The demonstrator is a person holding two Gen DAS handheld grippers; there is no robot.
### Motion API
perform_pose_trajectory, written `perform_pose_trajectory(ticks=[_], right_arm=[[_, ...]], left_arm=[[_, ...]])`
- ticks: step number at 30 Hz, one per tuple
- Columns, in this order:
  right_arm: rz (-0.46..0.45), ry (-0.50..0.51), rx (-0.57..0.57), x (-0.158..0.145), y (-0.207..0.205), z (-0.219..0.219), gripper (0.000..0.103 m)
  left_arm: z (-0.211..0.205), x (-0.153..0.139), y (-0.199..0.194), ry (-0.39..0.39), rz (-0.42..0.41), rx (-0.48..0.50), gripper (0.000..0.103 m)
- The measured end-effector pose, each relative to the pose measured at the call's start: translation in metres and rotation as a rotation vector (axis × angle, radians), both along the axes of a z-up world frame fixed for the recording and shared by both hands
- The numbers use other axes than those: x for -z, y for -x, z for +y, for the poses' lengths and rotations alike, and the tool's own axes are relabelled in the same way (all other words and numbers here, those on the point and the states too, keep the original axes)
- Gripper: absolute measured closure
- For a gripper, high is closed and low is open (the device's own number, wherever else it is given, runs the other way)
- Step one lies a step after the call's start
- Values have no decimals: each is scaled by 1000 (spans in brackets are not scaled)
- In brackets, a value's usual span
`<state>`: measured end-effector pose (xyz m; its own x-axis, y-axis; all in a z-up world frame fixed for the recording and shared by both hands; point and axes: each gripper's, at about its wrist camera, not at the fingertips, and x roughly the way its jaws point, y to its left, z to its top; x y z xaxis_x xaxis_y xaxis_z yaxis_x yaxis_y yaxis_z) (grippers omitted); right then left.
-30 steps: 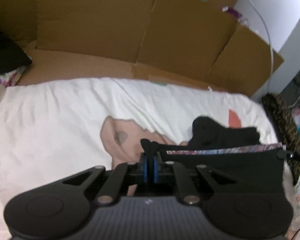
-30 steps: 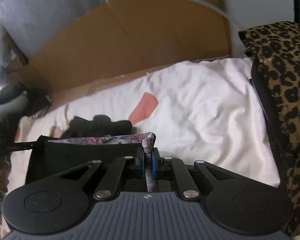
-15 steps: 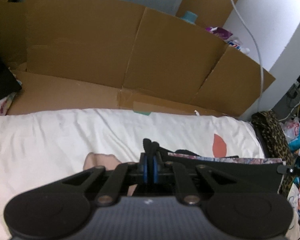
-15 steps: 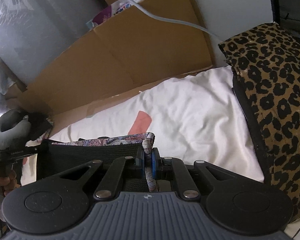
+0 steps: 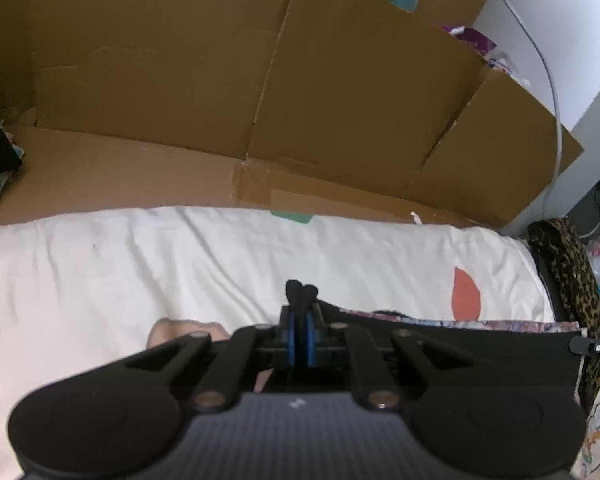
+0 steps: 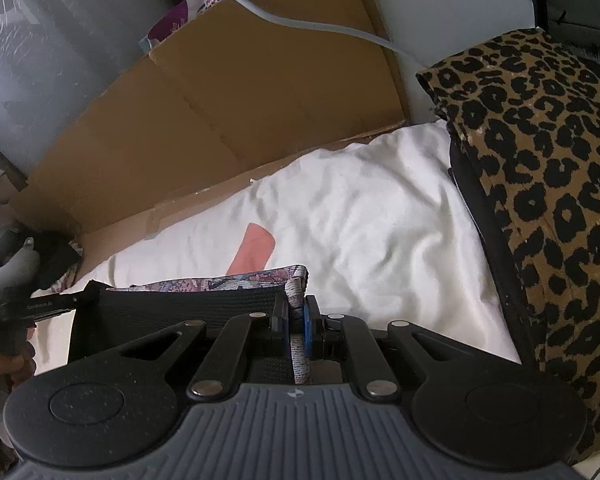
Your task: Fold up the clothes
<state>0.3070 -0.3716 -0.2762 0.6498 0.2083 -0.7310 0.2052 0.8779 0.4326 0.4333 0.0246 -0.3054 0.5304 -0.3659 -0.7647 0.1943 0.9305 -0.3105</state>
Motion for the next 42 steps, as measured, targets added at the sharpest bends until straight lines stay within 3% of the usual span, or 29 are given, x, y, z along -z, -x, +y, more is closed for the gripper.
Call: perform_pose_trajectory(ticks=[7,10,14,22,34,38,42], right_arm=[[26,0,20,10,-7,2,97],[26,-34,42,15,-9,-1,93],[-12,-69,69,10,-4,-11,58],[-2,-75,46,8,17,-15,58],[20,-80,2,1,51,2,58],[24,-96,8,0,64,6,58],[27,-114,4,0,80,11,57]], left_arm=[[-6,15,-7,-28,35,-8,96],[-2,22,-11,-13,76,-59,87],[15,16,-8,14,79,-135,75],[42,0,18,13,86,-142,68],[68,-3,75,8,145,-143,68],[77,-4,94,6,164,-143,63],[85,3,112,35,206,-150,62]])
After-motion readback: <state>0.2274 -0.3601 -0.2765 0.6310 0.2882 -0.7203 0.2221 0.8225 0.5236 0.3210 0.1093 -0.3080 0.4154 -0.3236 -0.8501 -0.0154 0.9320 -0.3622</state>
